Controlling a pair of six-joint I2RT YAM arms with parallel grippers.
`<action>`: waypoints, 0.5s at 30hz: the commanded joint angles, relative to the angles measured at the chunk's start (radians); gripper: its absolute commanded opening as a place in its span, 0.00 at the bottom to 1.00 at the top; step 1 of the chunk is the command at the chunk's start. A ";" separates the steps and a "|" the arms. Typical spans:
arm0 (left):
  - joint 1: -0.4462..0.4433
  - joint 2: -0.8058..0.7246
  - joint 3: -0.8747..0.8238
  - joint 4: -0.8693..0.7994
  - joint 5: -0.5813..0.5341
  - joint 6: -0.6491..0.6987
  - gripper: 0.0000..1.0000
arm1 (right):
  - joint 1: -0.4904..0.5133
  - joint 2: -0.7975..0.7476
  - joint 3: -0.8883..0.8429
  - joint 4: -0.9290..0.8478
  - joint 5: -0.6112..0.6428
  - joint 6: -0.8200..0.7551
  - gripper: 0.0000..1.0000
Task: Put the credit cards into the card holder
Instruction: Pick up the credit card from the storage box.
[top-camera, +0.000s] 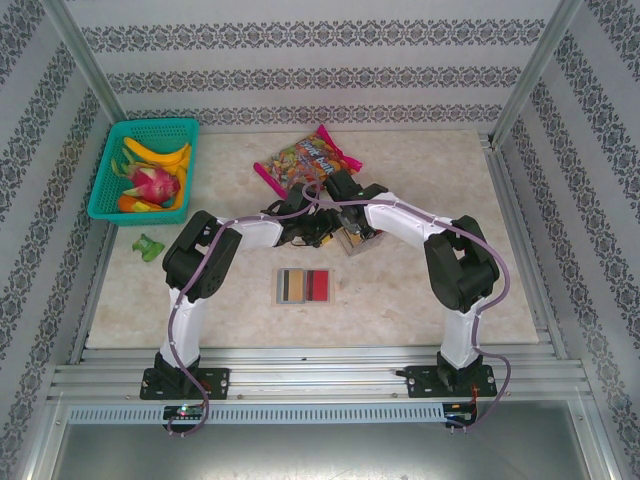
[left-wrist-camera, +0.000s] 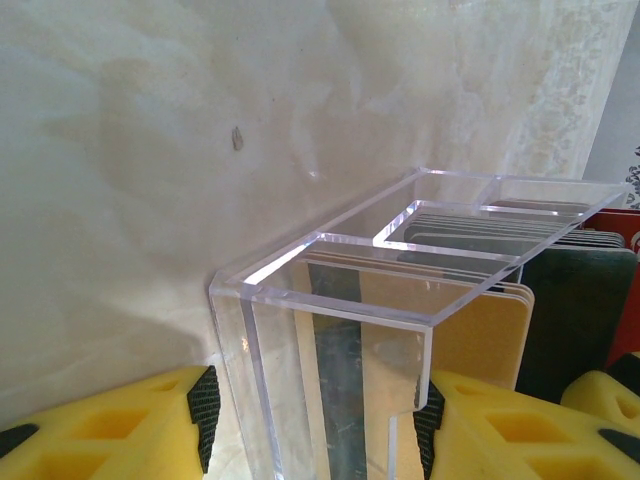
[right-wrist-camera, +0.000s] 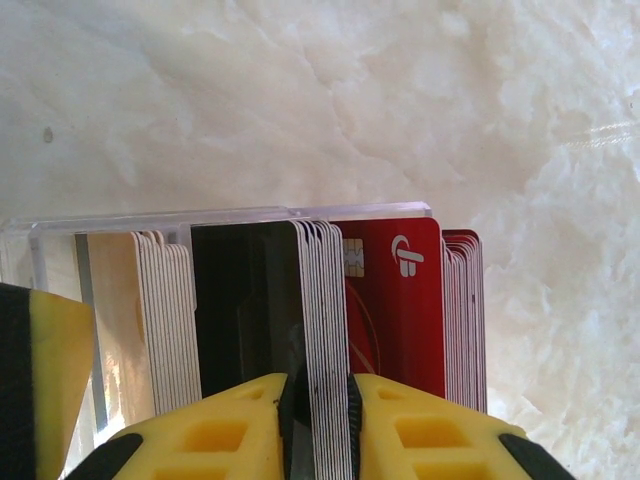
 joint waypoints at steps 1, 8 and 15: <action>0.006 0.010 -0.010 0.036 0.009 -0.006 0.56 | 0.000 -0.033 -0.009 0.000 0.034 -0.008 0.23; 0.006 0.009 -0.015 0.037 0.010 -0.007 0.56 | -0.003 -0.030 -0.011 -0.005 0.028 -0.006 0.16; 0.005 0.009 -0.011 0.036 0.011 -0.007 0.56 | -0.003 -0.041 -0.009 -0.003 0.021 -0.007 0.08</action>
